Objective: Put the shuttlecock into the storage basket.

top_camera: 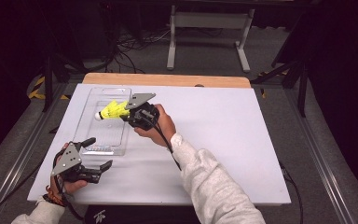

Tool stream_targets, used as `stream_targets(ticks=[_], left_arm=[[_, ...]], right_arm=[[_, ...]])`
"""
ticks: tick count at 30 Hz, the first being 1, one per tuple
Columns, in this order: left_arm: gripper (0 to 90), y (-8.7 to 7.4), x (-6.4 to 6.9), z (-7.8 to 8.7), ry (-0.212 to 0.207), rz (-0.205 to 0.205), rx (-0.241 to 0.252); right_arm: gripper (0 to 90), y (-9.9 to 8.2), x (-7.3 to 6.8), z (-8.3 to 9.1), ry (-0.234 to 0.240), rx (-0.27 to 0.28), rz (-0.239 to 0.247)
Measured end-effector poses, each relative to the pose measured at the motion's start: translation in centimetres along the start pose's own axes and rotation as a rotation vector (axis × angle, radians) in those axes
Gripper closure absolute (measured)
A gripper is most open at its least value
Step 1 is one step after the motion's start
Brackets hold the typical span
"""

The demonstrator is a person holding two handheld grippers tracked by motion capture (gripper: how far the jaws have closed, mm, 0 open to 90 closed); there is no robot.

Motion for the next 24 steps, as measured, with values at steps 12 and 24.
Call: stream_targets(ticks=[12, 24], left_arm=[[4.0, -0.1, 0.4, -0.2, -0.022, -0.002, -0.008], [4.4, -0.4, 1.3, -0.5, -0.055, -0.006, -0.025]], right_arm=[[86.6, 0.0, -0.8, -3.1, 0.031, -0.044, 0.005], [86.5, 0.4, -1.6, -5.6, 0.059, -0.065, 0.015]])
Point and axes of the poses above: each handheld gripper's, and its own axes: z roughly backward along the jaws, y roughly out of its top, x roughly to its right, the point moved 5 cm from there along -z, roughly forward along the jaws, and after that the axes turned 9 degrees about x, right-handed, at the moved point
